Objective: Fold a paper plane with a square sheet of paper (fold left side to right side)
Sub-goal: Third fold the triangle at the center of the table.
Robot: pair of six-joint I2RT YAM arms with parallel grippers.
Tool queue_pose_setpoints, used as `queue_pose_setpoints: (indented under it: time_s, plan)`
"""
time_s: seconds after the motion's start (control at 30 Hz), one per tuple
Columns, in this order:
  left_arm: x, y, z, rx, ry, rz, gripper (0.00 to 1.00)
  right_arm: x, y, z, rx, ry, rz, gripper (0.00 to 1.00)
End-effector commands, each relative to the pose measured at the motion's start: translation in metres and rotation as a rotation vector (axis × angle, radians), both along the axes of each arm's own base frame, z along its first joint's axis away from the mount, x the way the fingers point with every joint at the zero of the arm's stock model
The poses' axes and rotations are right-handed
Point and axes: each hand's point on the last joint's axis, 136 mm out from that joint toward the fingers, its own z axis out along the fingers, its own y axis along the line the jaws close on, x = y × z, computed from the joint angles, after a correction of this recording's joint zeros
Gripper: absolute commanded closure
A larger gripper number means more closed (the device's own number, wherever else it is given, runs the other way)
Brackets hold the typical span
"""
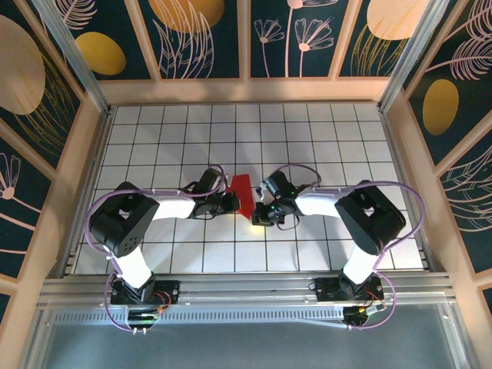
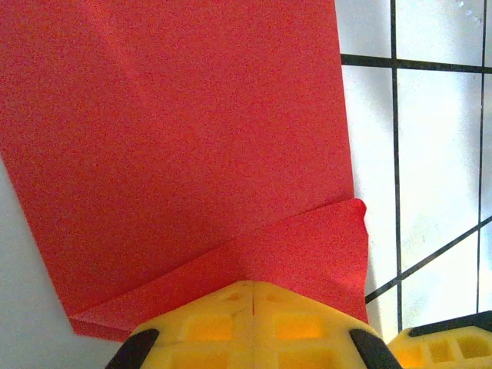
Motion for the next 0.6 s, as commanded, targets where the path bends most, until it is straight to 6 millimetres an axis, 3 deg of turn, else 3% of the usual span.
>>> queue_pose_setpoints:
  time_s: [0.0, 0.13, 0.27, 0.4, 0.57]
  plan:
    - [-0.009, 0.024, -0.032, 0.139, 0.06, 0.028, 1.0, -0.032, -0.04, -0.02, -0.125, 0.138, -0.05, 1.0]
    - [-0.008, 0.023, -0.03, 0.134, 0.052, 0.025, 1.0, -0.038, -0.051, -0.021, -0.13, 0.149, -0.069, 1.0]
    - [-0.009, 0.018, -0.028, 0.11, 0.062, 0.019, 1.0, -0.03, -0.047, -0.007, -0.096, 0.099, -0.063, 1.0]
    - [-0.02, -0.002, -0.023, 0.011, 0.099, -0.001, 1.0, -0.004, -0.048, 0.017, -0.059, -0.018, -0.076, 0.99]
    - [-0.031, -0.033, -0.02, -0.075, 0.146, -0.01, 1.0, 0.031, -0.063, 0.038, -0.067, -0.193, -0.114, 0.79]
